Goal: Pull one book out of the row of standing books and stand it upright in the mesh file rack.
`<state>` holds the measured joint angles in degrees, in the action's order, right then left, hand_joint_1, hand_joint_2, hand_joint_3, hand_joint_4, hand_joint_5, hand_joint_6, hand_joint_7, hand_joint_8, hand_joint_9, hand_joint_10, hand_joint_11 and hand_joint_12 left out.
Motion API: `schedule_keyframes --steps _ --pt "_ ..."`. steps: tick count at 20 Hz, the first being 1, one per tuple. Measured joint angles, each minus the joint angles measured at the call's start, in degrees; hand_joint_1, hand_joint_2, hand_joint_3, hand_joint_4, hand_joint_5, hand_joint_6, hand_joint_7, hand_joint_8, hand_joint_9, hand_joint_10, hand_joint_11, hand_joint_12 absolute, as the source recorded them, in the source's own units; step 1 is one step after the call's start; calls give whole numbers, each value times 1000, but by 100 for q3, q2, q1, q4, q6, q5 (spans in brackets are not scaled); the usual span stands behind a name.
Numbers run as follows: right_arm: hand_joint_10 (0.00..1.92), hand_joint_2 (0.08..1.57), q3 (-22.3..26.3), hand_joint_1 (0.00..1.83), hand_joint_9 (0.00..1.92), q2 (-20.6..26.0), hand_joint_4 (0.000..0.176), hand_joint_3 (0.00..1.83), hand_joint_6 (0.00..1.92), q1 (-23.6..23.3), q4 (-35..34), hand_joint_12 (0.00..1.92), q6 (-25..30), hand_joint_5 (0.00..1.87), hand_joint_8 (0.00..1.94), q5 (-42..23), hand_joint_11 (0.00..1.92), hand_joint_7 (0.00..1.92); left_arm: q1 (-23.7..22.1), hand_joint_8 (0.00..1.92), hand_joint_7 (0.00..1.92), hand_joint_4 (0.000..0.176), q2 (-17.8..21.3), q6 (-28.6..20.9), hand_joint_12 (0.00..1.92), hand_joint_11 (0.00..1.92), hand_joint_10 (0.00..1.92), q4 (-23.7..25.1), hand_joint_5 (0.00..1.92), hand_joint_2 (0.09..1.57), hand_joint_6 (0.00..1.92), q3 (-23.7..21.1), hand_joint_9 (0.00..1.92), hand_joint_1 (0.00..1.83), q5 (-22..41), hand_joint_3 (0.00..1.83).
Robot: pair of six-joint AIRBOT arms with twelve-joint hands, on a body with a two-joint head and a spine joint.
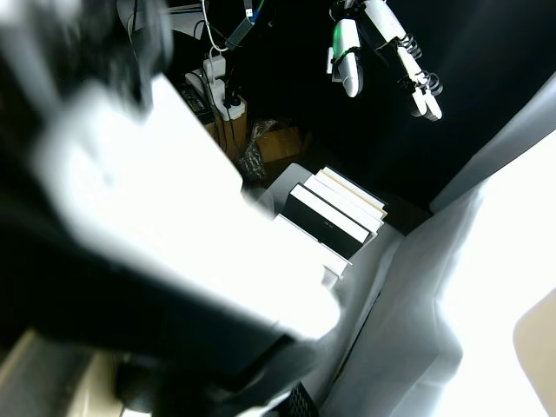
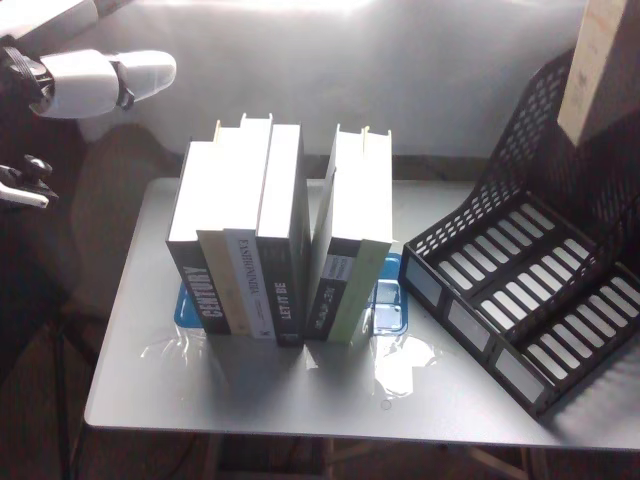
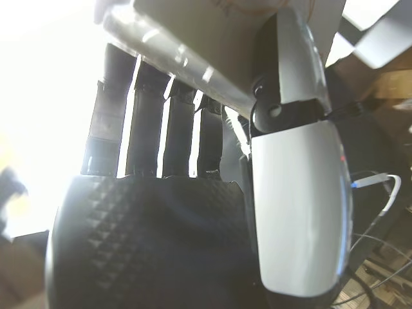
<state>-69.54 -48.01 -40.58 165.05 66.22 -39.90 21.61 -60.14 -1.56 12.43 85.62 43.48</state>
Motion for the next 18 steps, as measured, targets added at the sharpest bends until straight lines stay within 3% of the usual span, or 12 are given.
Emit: schedule_keyframes --steps 3,4,7,9,10,13,14,15,16,17,18 --pt "1742 1150 -192 1256 1085 -157 0 1 998 369 11 1919 59 868 1254 177 1066 978 7 0 0 0 0 -2 0 0 0 -13 104 1462 8 -7 0 584 -39 9" --pt "1517 1148 -240 1347 964 -223 0 0 994 544 9 1819 76 838 1115 278 897 938 13 0 0 0 2 -2 0 0 0 -46 99 1462 5 -22 0 586 -26 9" --pt "1547 1177 -313 1354 865 -439 0 9 1073 1091 7 1865 98 788 1188 426 748 856 107 0 0 0 2 -4 0 0 0 -96 92 1478 2 -48 0 569 13 13" --pt "1729 1167 -334 1253 1068 -584 0 2 1023 1322 -26 1919 109 828 1304 503 1029 952 162 0 0 0 15 -2 0 0 0 -153 81 1474 1 -50 0 576 44 7" --pt "1886 1161 -363 1167 1282 -667 0 0 1109 1453 -46 1921 107 879 1692 610 1304 1108 197 0 0 0 37 0 0 0 0 -208 83 1476 1 -72 0 585 74 5" --pt "1920 1194 -404 1125 1351 -785 0 8 1238 1652 -85 1921 107 822 1857 741 1420 1147 227 0 0 0 42 -2 0 0 0 -247 80 1489 0 -83 0 548 103 10" --pt "1921 1222 -420 1199 1136 -826 0 9 1127 1749 -101 1921 101 757 1619 850 1222 890 264 0 0 0 44 -2 0 0 0 -262 74 1490 0 -83 0 546 118 9" --pt "1796 1202 -476 1230 1017 -962 0 0 1092 1974 -87 1921 79 780 1441 1032 1058 901 323 0 0 0 50 -2 0 0 0 -302 75 1494 1 -83 0 546 129 11" --pt "1896 1224 -516 1220 1089 -1049 0 4 1055 2138 -85 1921 37 777 1577 1060 1183 820 369 0 0 0 48 -2 0 0 0 -319 80 1496 3 -83 0 568 155 9" --pt "1916 1215 -562 1226 1122 -1141 0 0 1021 2288 -105 1921 17 804 1554 1047 1218 835 404 0 0 0 48 -2 0 0 0 -323 85 1496 4 -83 0 572 157 8" --pt "1920 1182 -623 1159 1229 -1220 0 0 1133 2374 -140 1921 17 863 1748 1064 1318 1066 455 0 0 0 48 -2 0 0 0 -376 76 1503 2 -83 0 542 205 9"
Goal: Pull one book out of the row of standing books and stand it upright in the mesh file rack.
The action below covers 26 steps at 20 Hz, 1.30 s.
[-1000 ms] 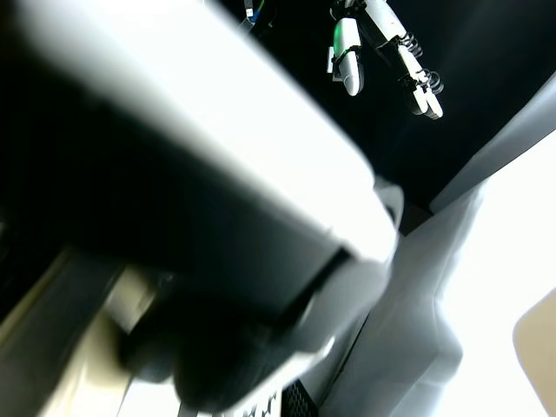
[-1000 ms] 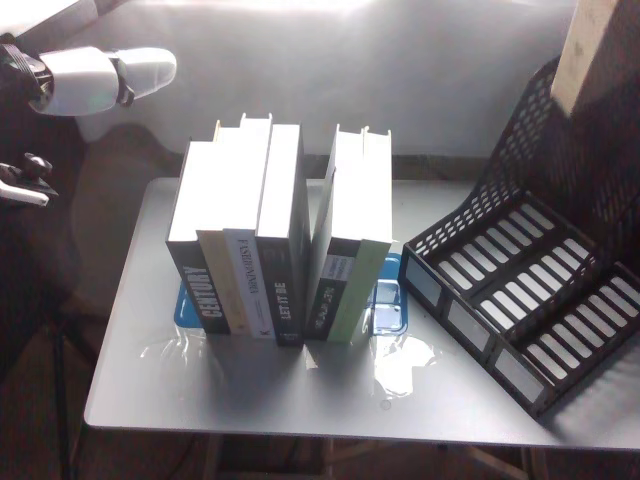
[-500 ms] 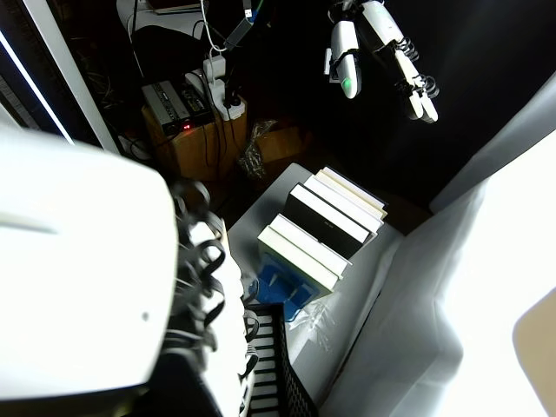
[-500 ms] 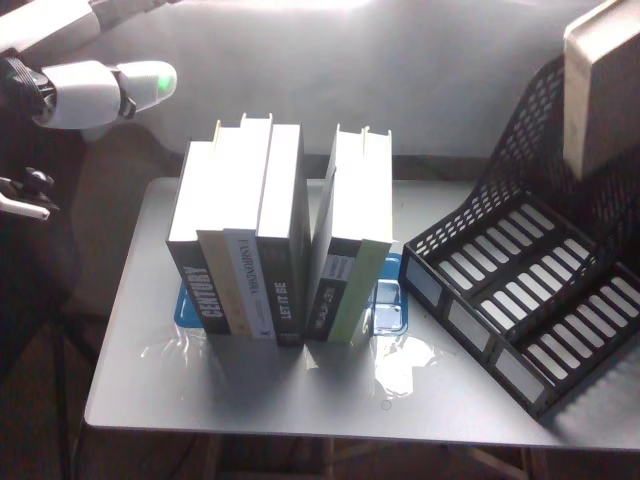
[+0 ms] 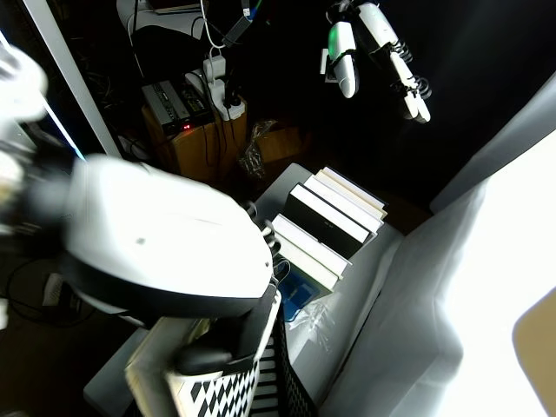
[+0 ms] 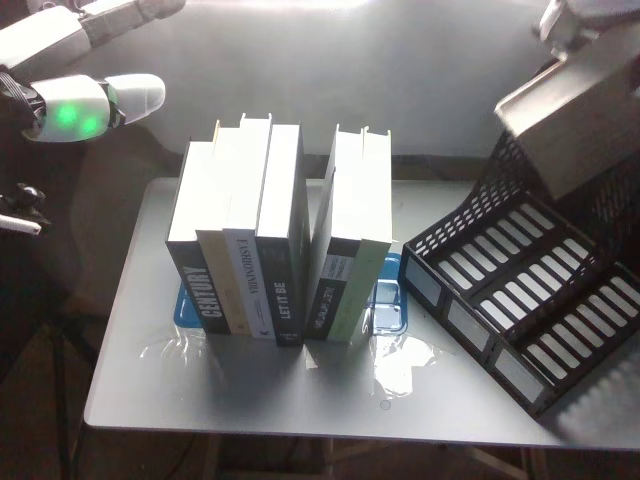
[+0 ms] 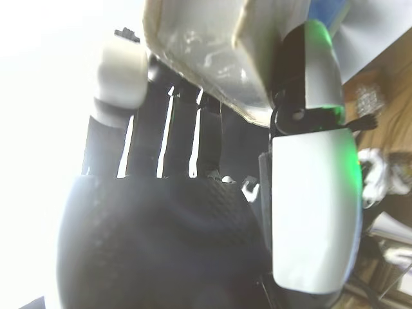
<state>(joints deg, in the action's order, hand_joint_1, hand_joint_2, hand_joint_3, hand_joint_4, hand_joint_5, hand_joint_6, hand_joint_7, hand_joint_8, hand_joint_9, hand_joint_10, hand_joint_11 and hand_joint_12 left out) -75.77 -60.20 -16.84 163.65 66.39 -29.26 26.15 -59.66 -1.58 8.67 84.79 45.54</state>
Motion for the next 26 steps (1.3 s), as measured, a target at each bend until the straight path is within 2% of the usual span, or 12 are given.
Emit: schedule_keyframes --steps 1,2,3,4,5,6,7,9,15,18,19,26 --pt "1921 1185 -76 1136 1229 -63 0 0 1190 59 -46 1921 0 853 1781 55 1308 1088 28 0 0 0 0 0 0 0 0 -59 66 1516 3 0 0 513 31 12" --pt "1699 1203 -227 1226 964 -195 0 0 1077 236 -116 1921 -22 805 1469 286 955 879 83 0 0 0 0 -2 0 0 0 -66 62 1516 2 0 0 523 63 8" --pt "1699 1203 -284 1226 964 -238 0 0 1077 317 -136 1921 -20 805 1469 339 955 879 125 0 0 0 0 -2 0 0 0 -74 62 1516 2 0 0 523 101 8" --pt "1877 1179 -341 1160 1081 -284 0 0 1140 422 -144 1921 -22 860 1777 376 1142 986 162 0 0 0 0 2 0 0 0 -79 66 1507 3 0 0 549 94 2" --pt "1803 1210 -428 1210 957 -365 0 2 1017 525 -186 1921 -20 828 1633 387 956 836 188 0 0 0 0 0 0 0 0 -111 75 1506 6 0 0 553 107 1" --pt "1889 1198 -496 1223 1038 -431 0 0 1179 605 -212 1921 -22 818 1387 385 1061 840 195 0 0 0 0 0 0 0 0 -125 63 1519 3 0 0 510 111 7" --pt "1843 1219 -542 1222 1017 -503 0 3 1066 671 -219 1921 -22 781 1531 400 1022 827 208 0 0 0 0 0 0 0 0 -131 66 1514 4 0 0 526 160 3" --pt "1266 1175 -649 1451 899 -656 0 0 1292 817 -284 1713 -52 714 1096 431 765 809 229 0 0 0 -17 0 0 0 0 -177 73 1507 5 2 0 559 219 0" --pt "1487 1199 -1047 1346 762 -1213 0 1 1313 1001 -780 1754 -522 742 1165 424 499 845 271 0 0 0 -85 -2 0 0 0 -245 61 1514 2 44 0 497 299 1" --pt "1428 1168 -1488 1363 858 -1705 0 0 1075 1283 -599 1692 -538 796 1151 402 704 884 343 0 0 0 -164 2 0 0 0 -199 60 1507 0 87 0 523 319 0" --pt "1583 1179 -1576 1265 951 -1790 0 2 993 1316 -579 1870 -533 824 1357 319 869 900 343 0 0 0 -166 2 0 0 0 -212 46 1516 1 92 0 491 282 2" --pt "1478 1179 -1777 1355 852 -1722 0 1 1064 1353 -293 1764 -247 785 1228 398 690 863 354 0 0 0 -166 0 0 0 0 -216 68 1496 4 109 0 574 376 0"
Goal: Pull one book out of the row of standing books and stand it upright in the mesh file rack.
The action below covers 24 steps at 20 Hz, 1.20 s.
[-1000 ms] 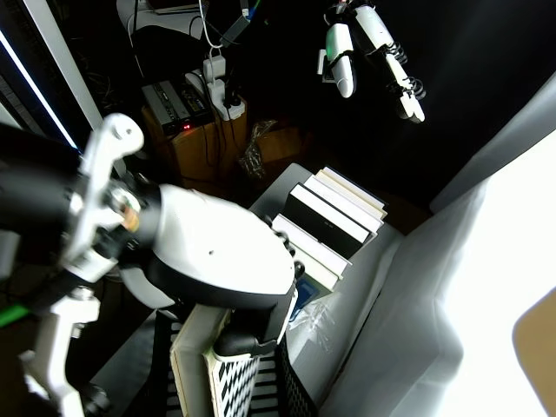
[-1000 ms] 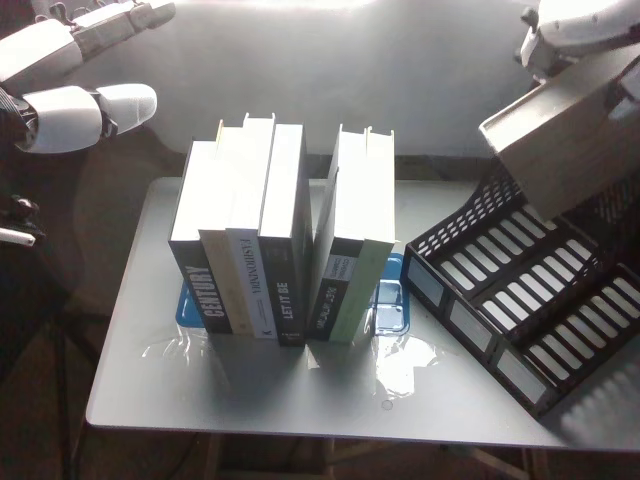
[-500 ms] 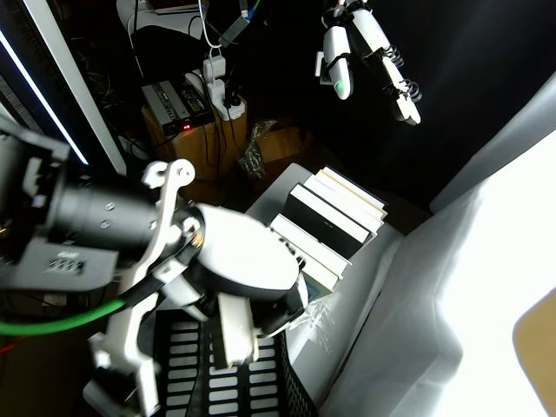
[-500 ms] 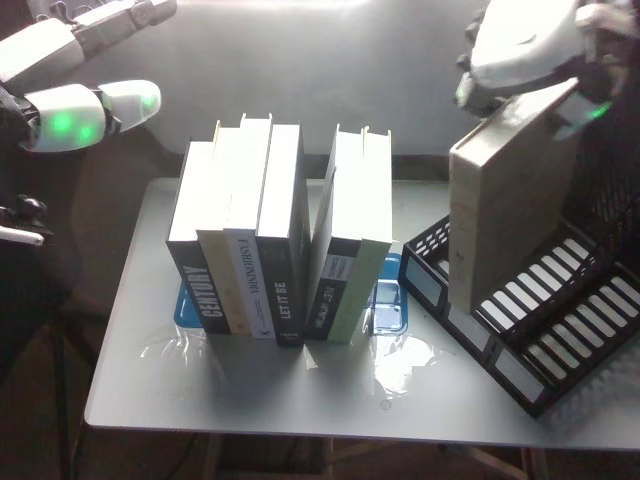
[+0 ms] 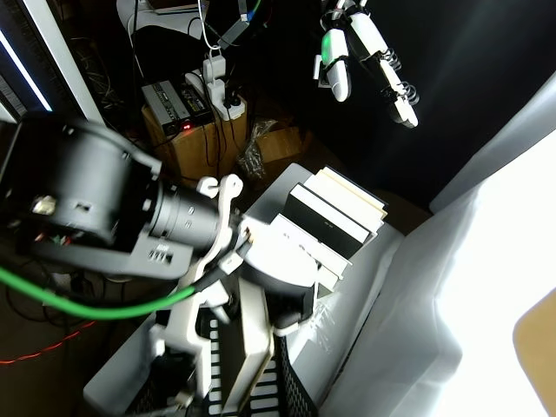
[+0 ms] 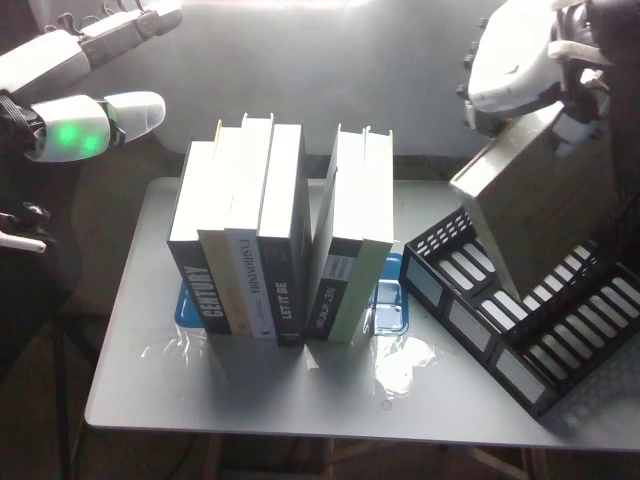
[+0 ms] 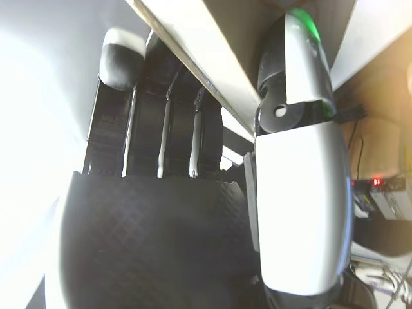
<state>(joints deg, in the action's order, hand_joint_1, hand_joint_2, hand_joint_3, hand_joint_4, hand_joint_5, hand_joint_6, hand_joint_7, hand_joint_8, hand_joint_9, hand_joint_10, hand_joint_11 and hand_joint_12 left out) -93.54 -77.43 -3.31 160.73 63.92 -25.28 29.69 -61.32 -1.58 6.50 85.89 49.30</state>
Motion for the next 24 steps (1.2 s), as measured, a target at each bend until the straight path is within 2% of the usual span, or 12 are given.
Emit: schedule_keyframes --steps 3,6,8,15,16,17,19,20,21,22,23,24 --pt "1386 1155 -105 1361 922 55 0 0 1010 0 9 1646 170 826 1140 81 739 891 33 0 0 0 0 0 0 0 0 0 68 1516 0 0 0 471 61 4" --pt "1385 1170 -192 1363 887 68 0 0 1118 0 24 1605 208 770 1161 96 741 859 55 0 0 0 -55 4 0 0 0 -15 77 1518 3 42 0 447 87 2" --pt "1535 1162 -210 1255 998 61 0 0 946 0 26 1863 216 871 1325 98 948 933 55 0 0 0 -72 0 0 0 0 9 75 1509 0 42 0 483 105 0" --pt "1569 1169 -398 1249 1002 9 0 0 892 0 63 1864 286 884 1395 125 943 910 61 0 0 0 -181 0 0 0 0 39 54 1510 0 144 0 457 210 0" --pt "1456 1185 -496 1332 840 -15 0 4 1162 0 72 1675 319 777 1256 133 651 853 61 0 0 2 -205 0 0 0 0 55 56 1508 2 160 0 458 225 0" --pt "1470 1210 -566 1339 782 -17 0 6 1317 0 83 1641 358 701 1256 146 548 809 61 0 0 0 -210 0 0 0 0 72 62 1503 3 162 0 481 247 0" --pt "1387 1190 -632 1353 813 -15 0 0 1316 42 111 1549 389 707 1156 205 595 875 61 0 0 0 -216 2 0 0 0 98 75 1491 6 197 0 517 269 0" --pt "1209 1260 -697 1170 619 -17 0 11 1474 114 94 1592 505 639 1332 254 447 766 59 0 0 0 -225 2 0 0 0 68 84 1490 8 205 0 517 302 0" --pt "1098 1307 -741 1109 532 -28 0 9 1592 160 96 1616 538 561 1433 234 330 702 59 0 0 0 -251 0 0 0 0 83 88 1489 9 232 0 519 317 0" --pt "895 1251 -776 1138 383 -42 0 0 898 243 114 1577 575 396 806 254 111 495 59 0 0 0 -286 0 0 0 0 103 88 1487 8 258 0 519 315 0" --pt "635 1194 -804 1162 348 -46 0 0 503 291 118 1461 634 388 375 262 21 483 59 0 0 11 -306 2 0 0 0 127 74 1494 2 267 0 473 293 0" --pt "474 1191 -824 1152 310 -46 0 0 313 334 131 1335 691 396 150 249 3 457 59 0 0 17 -317 0 0 0 0 149 73 1494 1 267 0 463 299 0"
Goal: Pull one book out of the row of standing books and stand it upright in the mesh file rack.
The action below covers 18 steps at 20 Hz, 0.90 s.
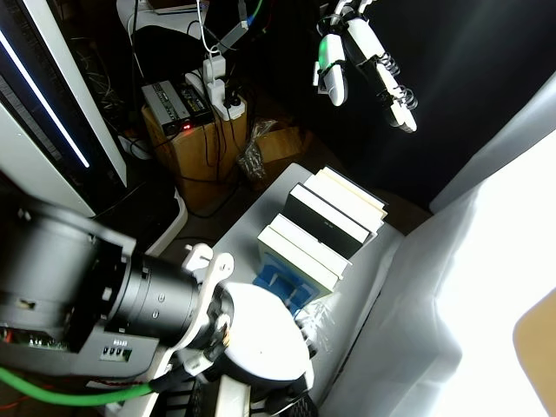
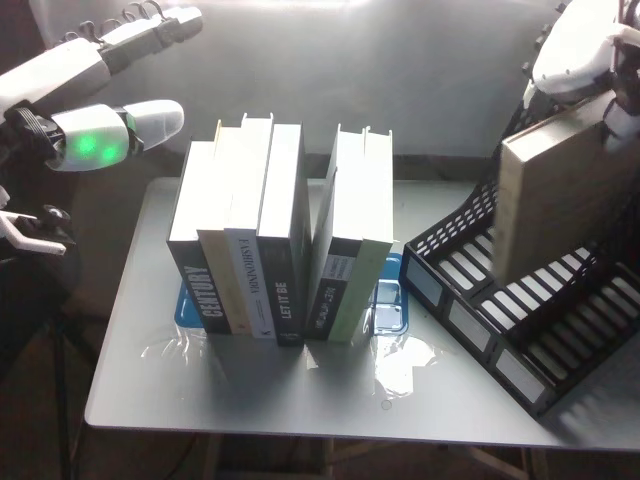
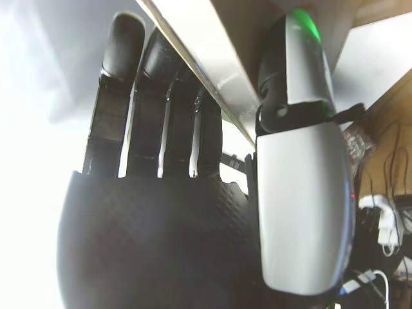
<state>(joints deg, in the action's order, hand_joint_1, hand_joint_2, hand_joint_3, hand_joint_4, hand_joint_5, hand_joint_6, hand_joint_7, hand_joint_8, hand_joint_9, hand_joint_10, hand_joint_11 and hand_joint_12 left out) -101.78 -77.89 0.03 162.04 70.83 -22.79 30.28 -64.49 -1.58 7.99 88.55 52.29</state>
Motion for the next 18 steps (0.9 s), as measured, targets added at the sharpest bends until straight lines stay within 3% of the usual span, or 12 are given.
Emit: schedule_keyframes --steps 2,4,6,8,9,10,12,13,14,15,16,18 --pt "315 1212 -52 1098 196 -13 0 1 145 26 9 1114 4 355 8 31 0 318 2 0 0 6 -4 0 0 0 0 7 81 1492 4 0 0 462 13 0" --pt "279 1227 -109 1047 143 -13 19 3 92 63 37 982 20 315 0 83 0 244 28 0 0 4 -4 0 0 0 0 -9 77 1493 2 4 0 463 35 0" --pt "287 1212 -142 1007 141 -20 28 0 64 111 59 985 57 305 1 94 0 229 68 0 0 18 -15 2 0 0 0 -7 67 1491 0 26 0 460 48 0" --pt "213 1161 -170 947 46 -24 40 0 10 164 101 557 98 121 4 87 0 84 66 0 0 9 -33 0 0 0 0 -11 71 1494 2 26 0 462 59 0" --pt "67 1113 -168 879 8 -24 16 0 1 164 114 181 98 23 0 85 0 16 66 0 0 3 -35 0 0 0 0 -4 71 1494 1 26 0 474 76 0" --pt "13 1080 -155 809 1 -20 25 0 0 164 129 35 101 4 0 101 0 2 68 0 0 1 -35 0 0 0 0 7 71 1496 1 26 0 476 85 1" --pt "0 1060 -48 756 0 55 32 0 0 162 131 0 184 0 0 175 0 0 68 0 0 0 -35 0 0 0 0 -2 78 1501 3 26 0 465 98 2" --pt "0 1033 4 733 0 98 0 0 0 144 133 0 197 0 0 201 0 0 72 0 0 0 -35 0 0 0 0 -4 84 1495 4 26 0 484 98 0" --pt "0 1055 101 685 0 181 0 0 0 79 133 0 238 0 0 186 0 0 72 0 0 0 -35 0 0 0 0 -2 88 1493 4 26 0 472 94 0" --pt "0 1076 181 616 0 238 12 0 0 20 136 0 267 0 0 216 0 0 72 0 0 0 -35 0 0 0 0 -4 94 1490 4 26 0 499 90 0" --pt "0 1106 289 553 0 321 2 6 0 -55 136 0 363 0 0 295 0 0 72 0 0 0 -35 0 0 0 0 -4 88 1490 1 24 0 519 96 0" --pt "0 1175 560 296 0 455 0 34 0 -136 175 0 396 0 0 417 0 0 72 0 0 0 -35 0 0 0 0 -4 74 1499 3 24 0 512 96 3"
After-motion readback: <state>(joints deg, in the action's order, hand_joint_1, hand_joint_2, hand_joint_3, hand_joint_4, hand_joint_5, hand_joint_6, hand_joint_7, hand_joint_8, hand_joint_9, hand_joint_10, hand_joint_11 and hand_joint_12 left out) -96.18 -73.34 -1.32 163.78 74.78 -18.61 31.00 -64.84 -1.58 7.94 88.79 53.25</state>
